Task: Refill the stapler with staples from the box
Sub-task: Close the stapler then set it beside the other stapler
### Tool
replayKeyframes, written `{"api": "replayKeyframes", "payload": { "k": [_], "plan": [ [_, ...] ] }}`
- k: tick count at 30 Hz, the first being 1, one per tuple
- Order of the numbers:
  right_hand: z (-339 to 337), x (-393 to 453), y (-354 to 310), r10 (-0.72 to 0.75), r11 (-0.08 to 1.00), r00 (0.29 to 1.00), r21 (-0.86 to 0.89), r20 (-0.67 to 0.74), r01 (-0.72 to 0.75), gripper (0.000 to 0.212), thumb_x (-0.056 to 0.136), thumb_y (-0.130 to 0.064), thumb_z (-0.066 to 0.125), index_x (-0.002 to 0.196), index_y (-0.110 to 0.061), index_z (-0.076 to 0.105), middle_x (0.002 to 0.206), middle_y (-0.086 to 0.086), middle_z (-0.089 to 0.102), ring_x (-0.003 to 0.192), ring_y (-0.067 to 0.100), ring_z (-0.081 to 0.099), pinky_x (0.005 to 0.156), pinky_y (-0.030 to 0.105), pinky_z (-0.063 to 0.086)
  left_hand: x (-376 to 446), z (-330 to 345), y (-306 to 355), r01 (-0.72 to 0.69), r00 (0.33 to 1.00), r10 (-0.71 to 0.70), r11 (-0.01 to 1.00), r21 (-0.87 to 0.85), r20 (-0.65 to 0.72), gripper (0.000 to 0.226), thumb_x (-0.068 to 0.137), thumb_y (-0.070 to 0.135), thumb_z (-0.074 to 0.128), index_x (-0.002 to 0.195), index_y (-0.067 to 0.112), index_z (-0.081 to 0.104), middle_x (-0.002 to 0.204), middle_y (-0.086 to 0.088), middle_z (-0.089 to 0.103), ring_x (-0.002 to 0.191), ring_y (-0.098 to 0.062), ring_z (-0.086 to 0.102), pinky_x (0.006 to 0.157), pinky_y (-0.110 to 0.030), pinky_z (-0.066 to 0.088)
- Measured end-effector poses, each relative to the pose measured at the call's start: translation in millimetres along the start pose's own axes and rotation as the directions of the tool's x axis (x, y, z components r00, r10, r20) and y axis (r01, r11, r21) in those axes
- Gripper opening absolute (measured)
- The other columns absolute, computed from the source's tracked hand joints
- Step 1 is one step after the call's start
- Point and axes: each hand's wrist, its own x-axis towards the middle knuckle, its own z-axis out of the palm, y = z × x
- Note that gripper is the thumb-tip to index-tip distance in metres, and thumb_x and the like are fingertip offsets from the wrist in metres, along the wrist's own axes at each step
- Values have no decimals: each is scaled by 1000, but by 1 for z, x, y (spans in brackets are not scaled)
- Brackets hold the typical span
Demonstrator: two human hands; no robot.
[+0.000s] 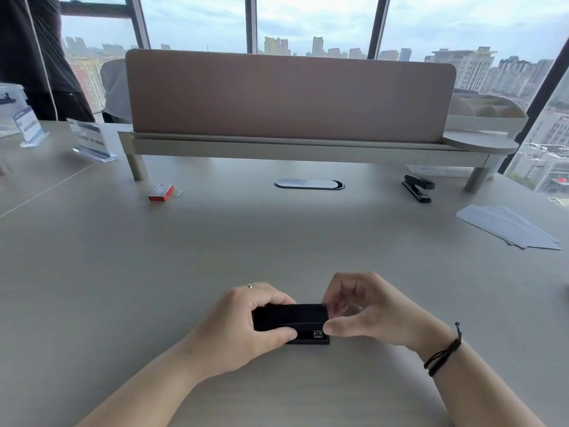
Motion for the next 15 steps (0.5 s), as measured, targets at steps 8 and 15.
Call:
{"api": "replayKeyframes", "payload": {
  "k": [8,15],
  "plan": [
    [0,-1,-2,1,999,1000,39,16,-2,25,69,-17,86,85,-9,69,74,-7,70,75,15,65,74,32,51,-2,-2,-1,-13,1000,13,1000,-2,-9,28,76,24,83,100,37,74,98,14,72,92,-9,67,75,-15,50],
    [3,-1,-1,59,996,998,-68,38,-57,31,65,-24,90,91,-23,75,81,5,72,77,19,67,75,30,51,-2,-5,-2,-22,999,23,999,31,-37,32,73,28,85,101,39,74,98,19,73,94,-6,66,80,-18,50]
  ]
}}
